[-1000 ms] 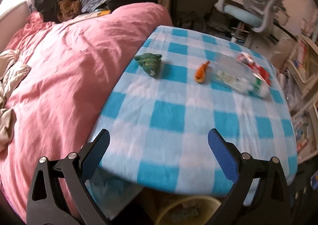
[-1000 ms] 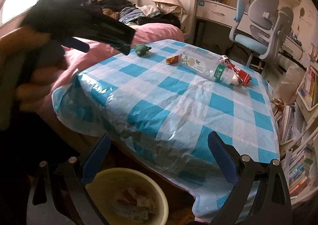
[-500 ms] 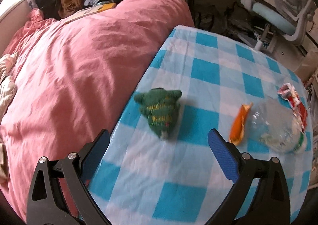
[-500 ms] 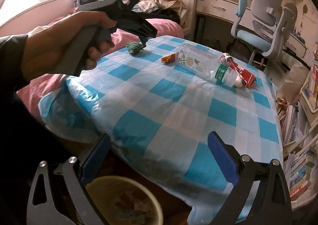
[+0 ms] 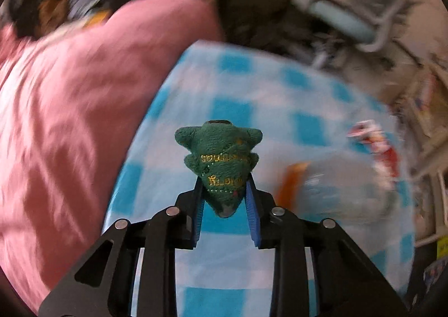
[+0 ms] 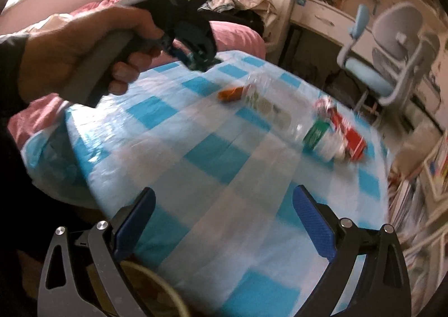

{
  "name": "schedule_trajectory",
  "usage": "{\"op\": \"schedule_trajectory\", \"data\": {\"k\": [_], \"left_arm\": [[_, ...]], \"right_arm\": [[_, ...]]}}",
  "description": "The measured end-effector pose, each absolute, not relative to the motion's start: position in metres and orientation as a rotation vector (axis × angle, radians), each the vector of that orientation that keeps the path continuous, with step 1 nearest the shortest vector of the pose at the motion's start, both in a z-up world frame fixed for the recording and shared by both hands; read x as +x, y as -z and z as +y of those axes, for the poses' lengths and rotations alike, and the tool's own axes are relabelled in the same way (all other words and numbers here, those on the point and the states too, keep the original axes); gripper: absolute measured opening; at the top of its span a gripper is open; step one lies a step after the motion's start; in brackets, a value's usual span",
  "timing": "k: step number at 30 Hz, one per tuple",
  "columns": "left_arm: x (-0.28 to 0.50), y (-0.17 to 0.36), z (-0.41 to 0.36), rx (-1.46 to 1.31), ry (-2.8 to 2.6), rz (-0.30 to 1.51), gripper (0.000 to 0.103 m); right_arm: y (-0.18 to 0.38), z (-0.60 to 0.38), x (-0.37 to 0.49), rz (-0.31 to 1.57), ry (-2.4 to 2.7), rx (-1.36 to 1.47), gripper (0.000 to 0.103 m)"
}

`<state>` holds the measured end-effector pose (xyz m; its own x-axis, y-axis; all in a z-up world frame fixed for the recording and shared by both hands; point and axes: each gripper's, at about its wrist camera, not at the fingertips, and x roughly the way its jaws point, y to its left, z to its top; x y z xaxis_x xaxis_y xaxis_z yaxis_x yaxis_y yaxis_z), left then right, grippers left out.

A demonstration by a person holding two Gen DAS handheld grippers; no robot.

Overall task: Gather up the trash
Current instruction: 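Grasp the clear plastic bottle with the right tool while the left tool holds the toy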

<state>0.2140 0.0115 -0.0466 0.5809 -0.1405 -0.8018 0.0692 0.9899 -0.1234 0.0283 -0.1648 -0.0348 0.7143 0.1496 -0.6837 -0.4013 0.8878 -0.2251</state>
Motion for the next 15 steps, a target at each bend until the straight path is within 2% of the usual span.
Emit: {"op": "schedule_trajectory", "data": {"k": [6, 15], "left_arm": [[0.203, 0.018, -0.018, -0.073, 0.262, 0.866, 0.026], [0.201, 0.010, -0.020, -0.109, 0.305, 0.864, 0.026]], "right_arm": [[0.019, -0.177, 0.075, 0.631, -0.295, -0.537, 0.094], [0.010, -0.178, 0.155, 0.588, -0.413, -0.660, 0.094]]}}
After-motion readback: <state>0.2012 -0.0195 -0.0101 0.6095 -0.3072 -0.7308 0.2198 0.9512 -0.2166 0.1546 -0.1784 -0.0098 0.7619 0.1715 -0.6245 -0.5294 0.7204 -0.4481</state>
